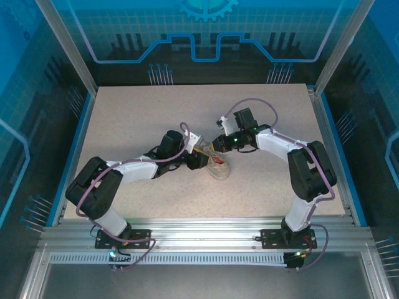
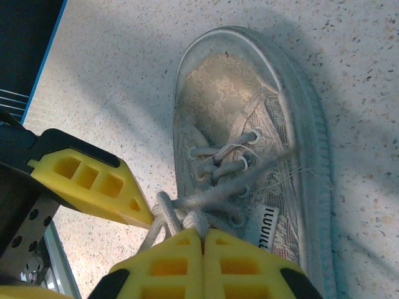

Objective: Tie the shoes

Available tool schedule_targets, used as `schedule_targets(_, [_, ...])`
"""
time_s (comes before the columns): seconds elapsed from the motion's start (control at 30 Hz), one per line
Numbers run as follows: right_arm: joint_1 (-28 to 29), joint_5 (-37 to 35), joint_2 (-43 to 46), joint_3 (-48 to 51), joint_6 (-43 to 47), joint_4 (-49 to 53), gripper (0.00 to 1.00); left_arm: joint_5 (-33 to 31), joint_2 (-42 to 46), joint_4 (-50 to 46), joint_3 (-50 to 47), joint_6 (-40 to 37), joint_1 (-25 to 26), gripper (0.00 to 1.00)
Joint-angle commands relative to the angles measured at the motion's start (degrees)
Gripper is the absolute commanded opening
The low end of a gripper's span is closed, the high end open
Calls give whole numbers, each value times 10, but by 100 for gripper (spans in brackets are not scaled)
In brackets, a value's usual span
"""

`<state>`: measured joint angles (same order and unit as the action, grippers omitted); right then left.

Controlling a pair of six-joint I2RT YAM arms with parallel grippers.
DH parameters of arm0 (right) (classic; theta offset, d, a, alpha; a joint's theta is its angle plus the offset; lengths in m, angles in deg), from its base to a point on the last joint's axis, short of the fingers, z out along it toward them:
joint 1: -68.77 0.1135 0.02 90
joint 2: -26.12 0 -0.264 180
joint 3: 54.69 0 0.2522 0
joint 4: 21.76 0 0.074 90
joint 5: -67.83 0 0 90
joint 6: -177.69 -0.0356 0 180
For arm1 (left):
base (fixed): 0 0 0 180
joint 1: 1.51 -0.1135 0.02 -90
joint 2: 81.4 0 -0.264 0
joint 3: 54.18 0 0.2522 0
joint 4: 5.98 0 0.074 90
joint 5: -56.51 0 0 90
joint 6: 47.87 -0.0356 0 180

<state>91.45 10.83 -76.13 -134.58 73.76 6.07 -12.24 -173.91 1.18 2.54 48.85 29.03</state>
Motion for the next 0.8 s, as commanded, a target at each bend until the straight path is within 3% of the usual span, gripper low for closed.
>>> schedule_targets(0.0, [-12, -3, -13, -18, -12, 13, 0, -22, -7, 29, -8, -45, 1, 47])
schedule_targets(0.33, [-14, 3, -20, -33, -9, 21, 0, -66, 0, -8, -25, -64, 24, 38])
schedule_targets(0.57, [-15, 5, -28, -47, -9, 35, 0, -105, 7, -9, -39, -57, 64, 0])
schedule_targets(0.77, [-16, 8, -35, -60, -6, 43, 0, -130, 9, 8, -48, -32, 92, 0])
